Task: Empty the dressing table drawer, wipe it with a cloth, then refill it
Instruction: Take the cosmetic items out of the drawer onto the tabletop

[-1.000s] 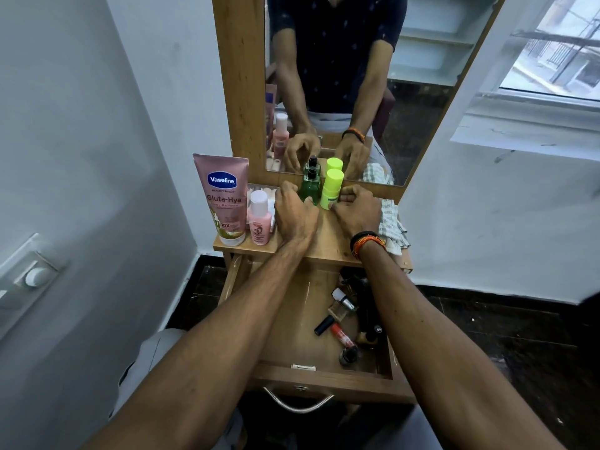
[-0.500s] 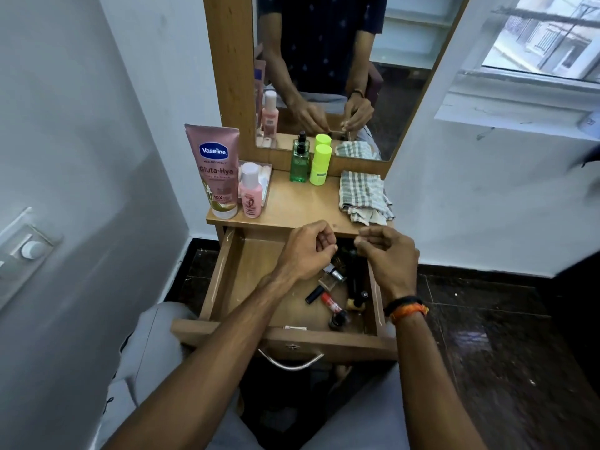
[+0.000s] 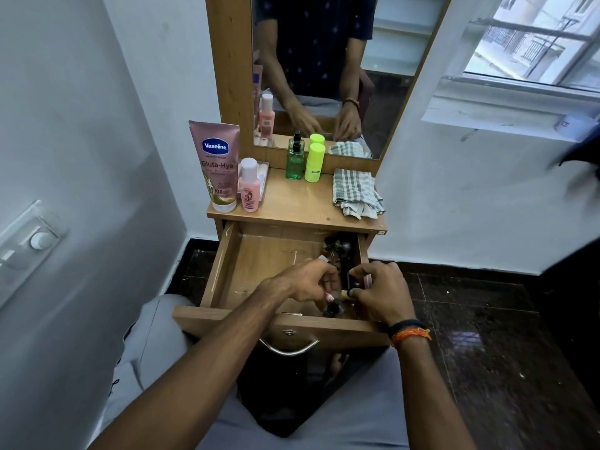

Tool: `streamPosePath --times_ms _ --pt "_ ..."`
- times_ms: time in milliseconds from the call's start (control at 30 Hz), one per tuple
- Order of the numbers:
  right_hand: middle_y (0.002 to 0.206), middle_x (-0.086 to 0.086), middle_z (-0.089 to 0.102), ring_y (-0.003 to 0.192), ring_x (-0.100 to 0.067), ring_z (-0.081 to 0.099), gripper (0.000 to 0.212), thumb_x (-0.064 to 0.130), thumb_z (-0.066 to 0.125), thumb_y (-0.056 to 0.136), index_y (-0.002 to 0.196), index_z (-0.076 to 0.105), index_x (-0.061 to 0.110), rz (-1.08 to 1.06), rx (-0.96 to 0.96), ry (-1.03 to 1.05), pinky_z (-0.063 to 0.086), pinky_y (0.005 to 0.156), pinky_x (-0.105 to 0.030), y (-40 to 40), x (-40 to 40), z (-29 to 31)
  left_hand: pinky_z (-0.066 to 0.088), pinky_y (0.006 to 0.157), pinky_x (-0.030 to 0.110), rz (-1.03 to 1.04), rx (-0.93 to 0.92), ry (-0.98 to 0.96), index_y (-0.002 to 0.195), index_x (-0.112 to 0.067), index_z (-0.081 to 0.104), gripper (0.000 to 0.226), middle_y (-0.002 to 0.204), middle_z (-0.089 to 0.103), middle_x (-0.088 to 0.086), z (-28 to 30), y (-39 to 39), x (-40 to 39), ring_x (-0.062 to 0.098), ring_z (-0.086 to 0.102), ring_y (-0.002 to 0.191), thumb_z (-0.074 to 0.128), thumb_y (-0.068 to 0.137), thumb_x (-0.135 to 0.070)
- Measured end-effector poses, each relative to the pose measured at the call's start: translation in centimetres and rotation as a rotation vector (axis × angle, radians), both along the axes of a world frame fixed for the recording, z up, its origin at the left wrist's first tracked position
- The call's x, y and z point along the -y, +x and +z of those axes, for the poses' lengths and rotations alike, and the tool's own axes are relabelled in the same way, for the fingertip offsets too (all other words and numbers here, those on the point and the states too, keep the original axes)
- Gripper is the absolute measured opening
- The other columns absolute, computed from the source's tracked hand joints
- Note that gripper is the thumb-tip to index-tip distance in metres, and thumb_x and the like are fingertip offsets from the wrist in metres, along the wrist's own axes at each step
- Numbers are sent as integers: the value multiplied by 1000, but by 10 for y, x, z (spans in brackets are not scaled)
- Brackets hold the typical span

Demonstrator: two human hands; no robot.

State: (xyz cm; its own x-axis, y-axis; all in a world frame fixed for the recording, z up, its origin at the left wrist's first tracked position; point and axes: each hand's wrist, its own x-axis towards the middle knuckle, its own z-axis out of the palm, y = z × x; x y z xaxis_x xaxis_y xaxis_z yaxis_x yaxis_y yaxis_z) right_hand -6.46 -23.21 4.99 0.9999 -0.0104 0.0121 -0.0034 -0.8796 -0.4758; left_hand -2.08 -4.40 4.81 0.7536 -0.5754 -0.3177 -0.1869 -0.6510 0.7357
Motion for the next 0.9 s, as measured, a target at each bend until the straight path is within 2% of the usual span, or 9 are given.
streamPosePath --times_ms 133,300,500,767,900 --pt "106 0 54 101 -15 45 36 26 85 74 107 72 31 -1 -68 -84 45 81 -26 0 -4 -2 61 77 40 -34 21 74 98 -15 67 31 96 71 4 -11 -4 5 18 68 88 82 74 -2" --pt "108 -1 47 101 -21 52 29 29 84 75 102 73 35 -7 -97 -143 52 86 -32 3 -7 1 53 67 26 -43 63 105 94 -20 66 27 91 67 -3 -21 -3 9 13 64 83 83 75 -11" --pt "110 -3 48 100 -24 54 29 36 81 78 105 71 36 -8 -83 -242 49 87 -32 1 -11 2 59 74 41 -29 113 159 91 -23 65 23 91 64 -5 -25 -4 10 15 62 84 81 76 -25" --pt "109 -4 48 101 -24 52 32 40 82 76 106 71 35 36 -94 -319 50 91 -34 1 -14 4 59 73 42 -22 171 205 76 -31 56 24 85 61 -6 -21 -7 11 19 63 83 80 74 -27" --pt "106 -6 54 104 -23 50 24 37 78 82 105 72 30 77 -72 -381 49 93 -36 1 -16 7 58 68 38 0 182 188 80 -27 61 21 87 65 -3 -18 -9 10 17 63 81 81 74 -27"
